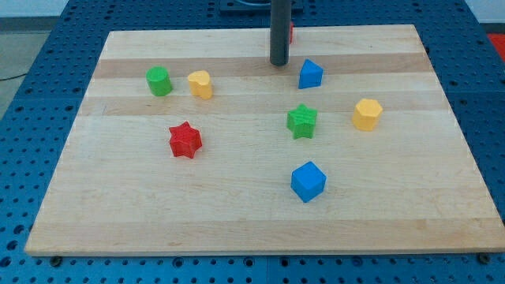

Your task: Move the blue triangle diagonal to the green star

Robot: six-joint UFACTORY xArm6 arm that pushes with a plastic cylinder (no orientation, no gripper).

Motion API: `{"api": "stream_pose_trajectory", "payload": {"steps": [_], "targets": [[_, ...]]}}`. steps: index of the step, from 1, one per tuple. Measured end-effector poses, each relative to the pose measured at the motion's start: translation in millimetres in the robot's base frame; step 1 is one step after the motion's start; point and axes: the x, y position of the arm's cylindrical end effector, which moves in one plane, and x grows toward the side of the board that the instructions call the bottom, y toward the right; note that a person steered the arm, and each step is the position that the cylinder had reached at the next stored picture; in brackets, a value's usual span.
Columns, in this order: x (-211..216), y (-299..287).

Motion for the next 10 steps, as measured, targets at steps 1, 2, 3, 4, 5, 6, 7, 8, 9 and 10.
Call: {"api": "stream_pose_trajectory", "payload": {"steps": [1, 2, 3, 4, 5, 6, 7, 8, 9, 10], "targets": [[0, 0], [1, 0], [1, -5], [-6, -47], [8, -77], [34, -50], [46, 9], [73, 27], [59, 53], [31, 70]]}}
